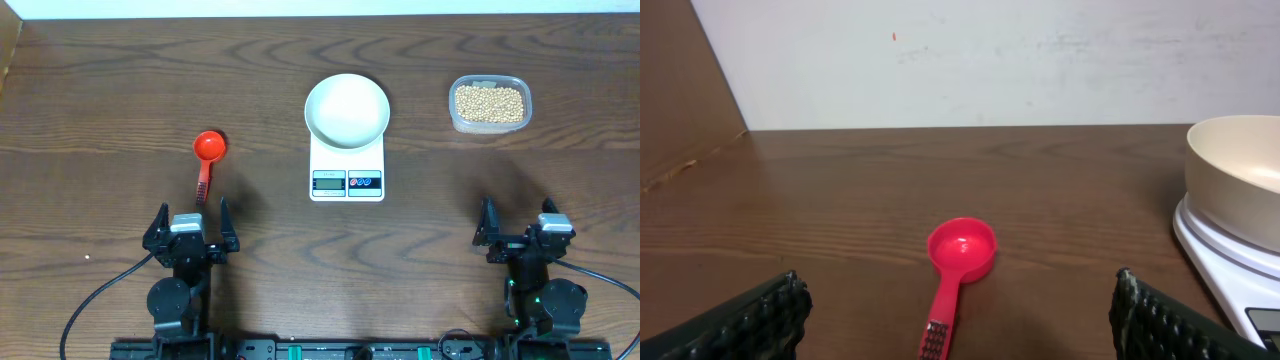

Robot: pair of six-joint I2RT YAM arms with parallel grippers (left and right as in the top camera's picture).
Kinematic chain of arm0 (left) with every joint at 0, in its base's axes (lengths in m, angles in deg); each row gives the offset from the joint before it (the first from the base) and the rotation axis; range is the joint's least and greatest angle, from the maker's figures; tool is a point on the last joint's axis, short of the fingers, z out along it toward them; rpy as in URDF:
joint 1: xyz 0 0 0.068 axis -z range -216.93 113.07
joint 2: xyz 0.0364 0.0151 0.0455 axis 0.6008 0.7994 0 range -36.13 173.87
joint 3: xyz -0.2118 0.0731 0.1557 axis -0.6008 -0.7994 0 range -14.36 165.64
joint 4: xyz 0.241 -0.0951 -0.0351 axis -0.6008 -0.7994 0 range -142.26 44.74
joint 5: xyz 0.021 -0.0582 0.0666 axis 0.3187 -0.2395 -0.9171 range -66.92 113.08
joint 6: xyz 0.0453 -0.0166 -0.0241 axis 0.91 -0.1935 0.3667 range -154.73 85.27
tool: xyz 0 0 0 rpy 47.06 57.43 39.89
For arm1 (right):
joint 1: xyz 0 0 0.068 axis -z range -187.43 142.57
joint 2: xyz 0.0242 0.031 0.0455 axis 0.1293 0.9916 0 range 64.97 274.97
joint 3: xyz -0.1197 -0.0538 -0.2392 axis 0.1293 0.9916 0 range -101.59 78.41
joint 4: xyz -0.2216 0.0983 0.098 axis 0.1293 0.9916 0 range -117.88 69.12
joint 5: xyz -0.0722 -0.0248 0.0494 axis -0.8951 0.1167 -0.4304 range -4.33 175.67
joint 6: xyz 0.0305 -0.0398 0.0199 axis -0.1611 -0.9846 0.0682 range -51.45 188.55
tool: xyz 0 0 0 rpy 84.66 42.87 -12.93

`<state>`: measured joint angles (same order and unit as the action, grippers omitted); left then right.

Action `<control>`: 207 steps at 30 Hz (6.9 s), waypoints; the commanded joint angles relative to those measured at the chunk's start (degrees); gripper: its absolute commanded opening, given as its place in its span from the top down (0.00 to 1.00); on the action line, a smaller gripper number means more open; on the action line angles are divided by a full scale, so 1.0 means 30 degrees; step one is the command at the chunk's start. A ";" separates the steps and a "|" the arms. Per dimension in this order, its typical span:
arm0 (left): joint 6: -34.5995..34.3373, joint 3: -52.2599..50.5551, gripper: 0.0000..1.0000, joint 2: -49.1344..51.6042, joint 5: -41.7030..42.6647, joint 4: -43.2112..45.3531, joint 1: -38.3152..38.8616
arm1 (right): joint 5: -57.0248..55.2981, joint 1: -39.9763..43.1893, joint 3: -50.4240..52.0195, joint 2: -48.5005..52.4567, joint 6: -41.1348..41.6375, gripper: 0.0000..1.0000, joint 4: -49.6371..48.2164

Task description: Scoop item into bowl and weigh 50g on scale

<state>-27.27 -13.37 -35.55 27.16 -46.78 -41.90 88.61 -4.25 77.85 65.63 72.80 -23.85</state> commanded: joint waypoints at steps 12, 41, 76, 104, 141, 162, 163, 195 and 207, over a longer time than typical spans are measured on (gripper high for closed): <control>-0.0168 -0.0255 0.02 -0.0095 -0.0022 -0.0765 0.0095 | -0.0146 -0.0095 0.0080 -0.0131 -0.0168 0.01 0.0029; -0.0168 -0.0255 0.02 -0.0095 -0.0022 -0.0772 0.0095 | -0.0146 -0.0095 0.0080 -0.0131 -0.0168 0.01 0.0029; -0.3300 0.2441 0.02 0.2375 0.0437 0.0036 0.0095 | -0.0146 -0.0095 0.0080 -0.0131 -0.0168 0.01 0.0029; 0.0648 2.2870 0.02 2.8261 0.2521 -0.9967 -0.0707 | -0.0146 -0.0095 0.0080 -0.0131 -0.0168 0.01 0.0029; 0.0852 2.2855 0.51 3.7813 0.5843 -0.5370 -0.3993 | -0.0146 -0.0095 0.0080 -0.0131 -0.0168 0.01 0.0029; -0.8014 2.2862 0.93 3.6159 0.5850 -0.4029 -0.4000 | -0.0146 -0.0095 0.0080 -0.0131 -0.0168 0.01 0.0029; -0.9377 2.2862 0.93 3.5707 0.5858 -0.4029 -0.4000 | -0.0146 -0.0095 0.0080 -0.0131 -0.0168 0.01 0.0029; -2.2862 2.2855 0.93 2.8698 1.2866 -0.9260 -0.1625 | 0.2178 -0.0095 0.0080 -0.0109 0.0372 0.01 -0.0226; -2.2607 2.2855 0.93 2.8698 1.2881 -0.9187 -0.0772 | 0.6739 -0.0058 -0.1596 0.0860 0.2718 0.01 -0.1137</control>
<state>-96.58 54.47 51.11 65.04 -74.56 -44.31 103.16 -4.29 76.74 66.18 78.75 -26.85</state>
